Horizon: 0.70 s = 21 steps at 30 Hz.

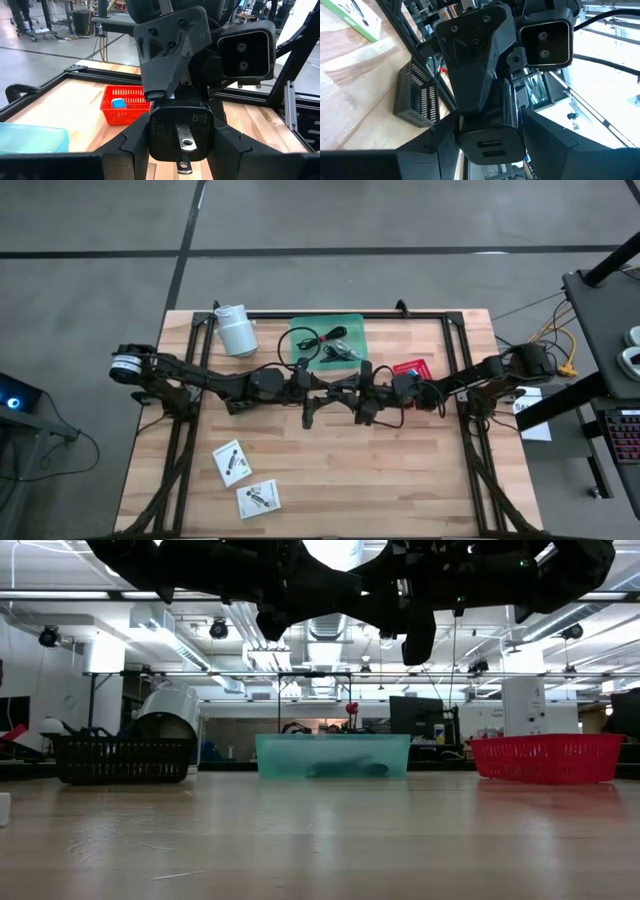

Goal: Pick and place items into bin
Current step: Put the black charger adapter into the orange bin

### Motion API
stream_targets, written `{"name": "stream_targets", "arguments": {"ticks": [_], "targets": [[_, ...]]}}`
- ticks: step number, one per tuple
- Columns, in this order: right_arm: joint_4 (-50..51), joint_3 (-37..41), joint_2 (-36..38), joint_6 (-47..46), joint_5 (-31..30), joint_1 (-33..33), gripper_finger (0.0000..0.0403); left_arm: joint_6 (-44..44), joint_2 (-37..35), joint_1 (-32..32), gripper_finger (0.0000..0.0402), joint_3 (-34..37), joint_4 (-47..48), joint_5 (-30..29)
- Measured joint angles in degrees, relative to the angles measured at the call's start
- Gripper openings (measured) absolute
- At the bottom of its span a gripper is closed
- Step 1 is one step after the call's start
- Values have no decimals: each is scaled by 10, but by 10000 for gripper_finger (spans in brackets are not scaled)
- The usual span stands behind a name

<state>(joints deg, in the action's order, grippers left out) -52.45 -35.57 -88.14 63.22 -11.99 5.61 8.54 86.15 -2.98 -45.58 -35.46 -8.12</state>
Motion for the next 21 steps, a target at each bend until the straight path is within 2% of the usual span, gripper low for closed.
{"name": "stream_targets", "arguments": {"ticks": [15,18,21], "targets": [[0,0,0,14,-2,0,151,5,0,0,135,0,7,-1],[1,0,0,7,-4,0,147,-1,0,0,165,0,12,-2],[-2,0,0,2,-35,1,145,-4,-1,1,204,1,21,-7]]}}
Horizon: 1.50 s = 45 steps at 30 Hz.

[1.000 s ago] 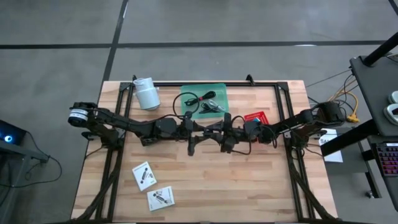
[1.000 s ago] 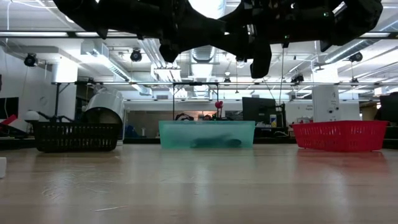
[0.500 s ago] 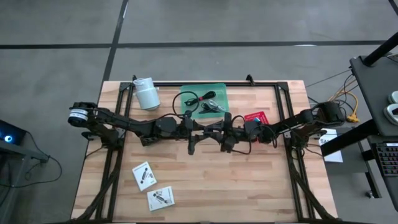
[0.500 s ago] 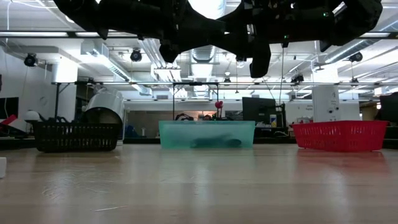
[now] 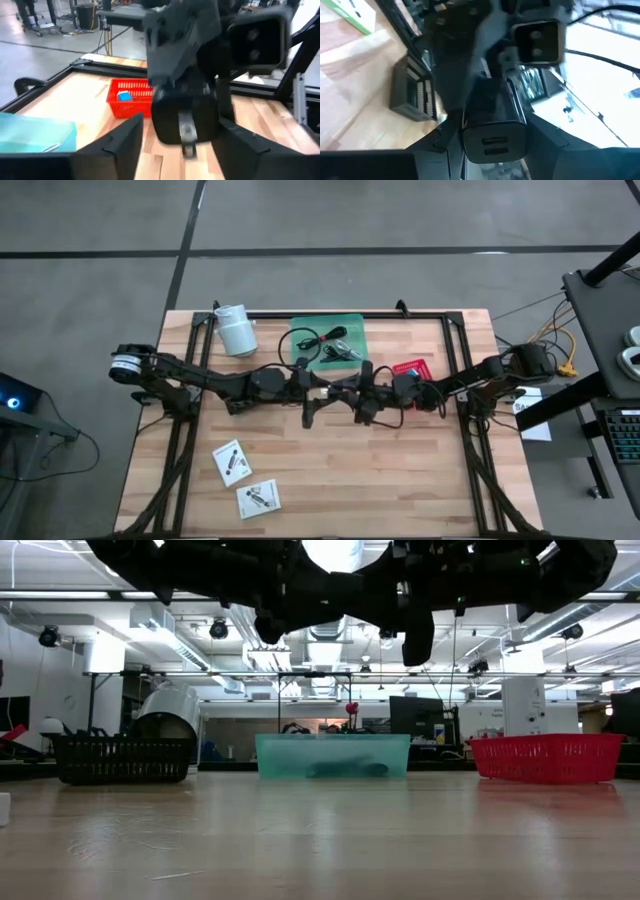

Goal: Pick and place items into bin
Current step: Put the black charger adapter into the orange bin

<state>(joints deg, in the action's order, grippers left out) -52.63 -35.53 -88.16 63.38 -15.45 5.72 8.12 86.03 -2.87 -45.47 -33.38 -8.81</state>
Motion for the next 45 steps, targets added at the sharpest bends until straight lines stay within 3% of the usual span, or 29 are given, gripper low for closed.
{"name": "stream_targets", "arguments": {"ticks": [8,17,24,27,35,41,45], "targets": [[1,3,3,-33,-75,0,143,-31,-25,0,263,1,44,3],[1,20,4,-97,-310,0,143,-26,-133,-1,266,2,199,-10],[1,47,19,-166,-511,-1,143,-28,-169,-1,266,9,229,-14],[1,68,41,-197,-567,-2,143,-39,-170,-1,267,9,238,-23],[7,158,148,-318,-568,0,143,-76,-162,-1,267,9,237,-61],[127,195,250,-461,-563,18,143,-101,-169,-1,267,7,233,-81],[294,189,326,-583,-451,31,143,-105,-169,-1,267,7,234,-89]]}}
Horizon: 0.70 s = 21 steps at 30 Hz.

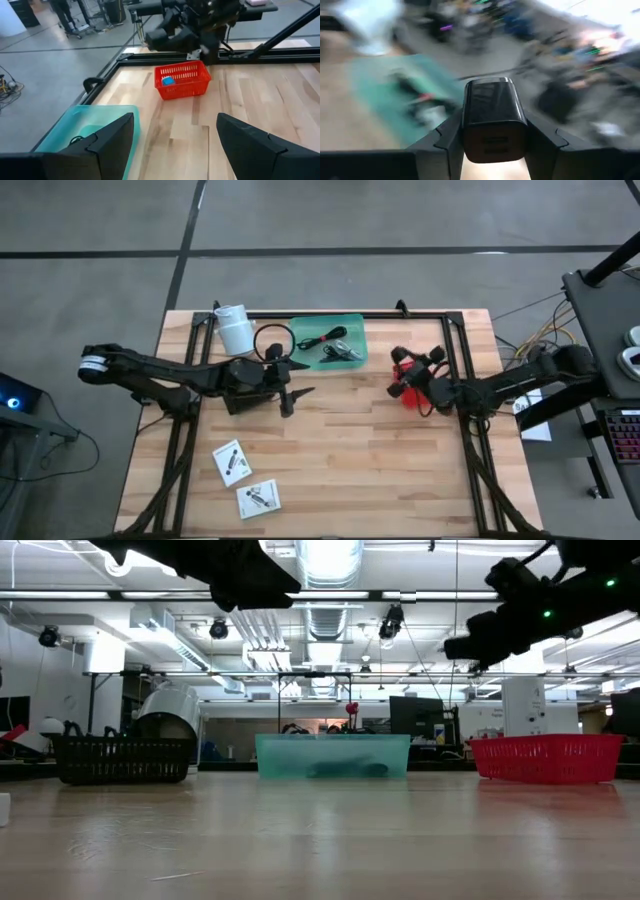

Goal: Pick and place items into bin
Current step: Put the black charger adapter into the orange bin

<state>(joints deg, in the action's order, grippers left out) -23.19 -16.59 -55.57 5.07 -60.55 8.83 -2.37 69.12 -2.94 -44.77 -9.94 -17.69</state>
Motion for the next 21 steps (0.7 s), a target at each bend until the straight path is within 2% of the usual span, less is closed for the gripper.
{"name": "stream_targets", "arguments": {"ticks": [3,6,9,12,21], "targets": [[165,-30,48,-140,102,0,143,0,0,0,267,0,0,-4],[321,-46,69,-272,111,2,143,0,0,0,267,0,0,-5],[424,-46,72,-387,110,2,143,-3,0,0,267,0,0,-7],[469,-47,71,-448,112,2,143,-15,1,0,267,0,0,-7],[486,-37,53,-492,184,2,143,-15,1,2,267,0,0,-11]]}}
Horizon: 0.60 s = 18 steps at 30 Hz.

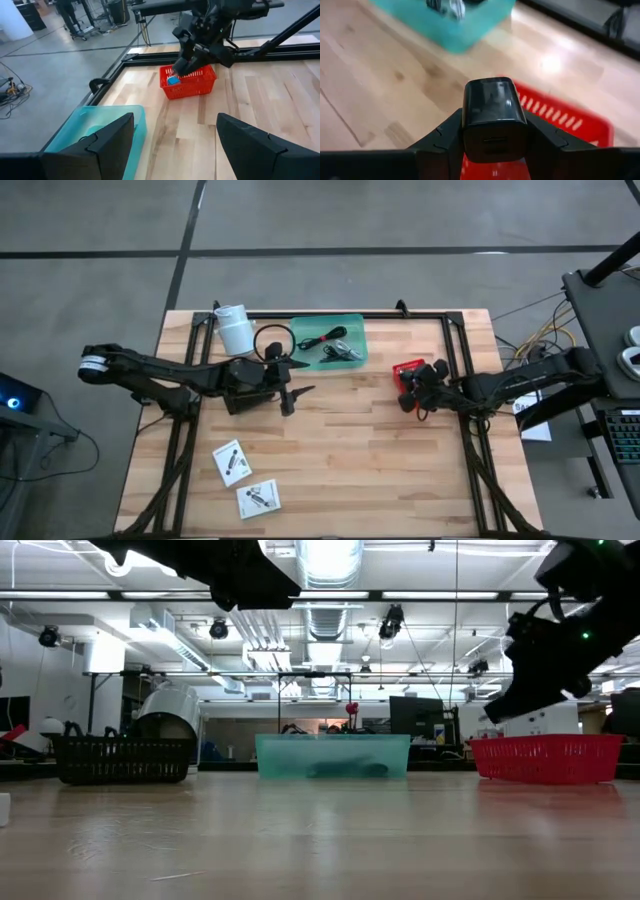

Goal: Pick and place items into bin
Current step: Put the black charger adapter into the orange bin

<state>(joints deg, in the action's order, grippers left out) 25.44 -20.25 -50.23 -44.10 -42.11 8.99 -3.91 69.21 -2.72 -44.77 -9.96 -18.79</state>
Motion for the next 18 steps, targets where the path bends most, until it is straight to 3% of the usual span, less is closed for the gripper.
{"name": "stream_targets", "arguments": {"ticks": [8,18], "targets": [[85,-10,-12,-81,13,0,143,0,0,1,267,0,0,0],[87,-5,-13,-82,59,0,157,0,0,2,267,0,0,-1]]}}
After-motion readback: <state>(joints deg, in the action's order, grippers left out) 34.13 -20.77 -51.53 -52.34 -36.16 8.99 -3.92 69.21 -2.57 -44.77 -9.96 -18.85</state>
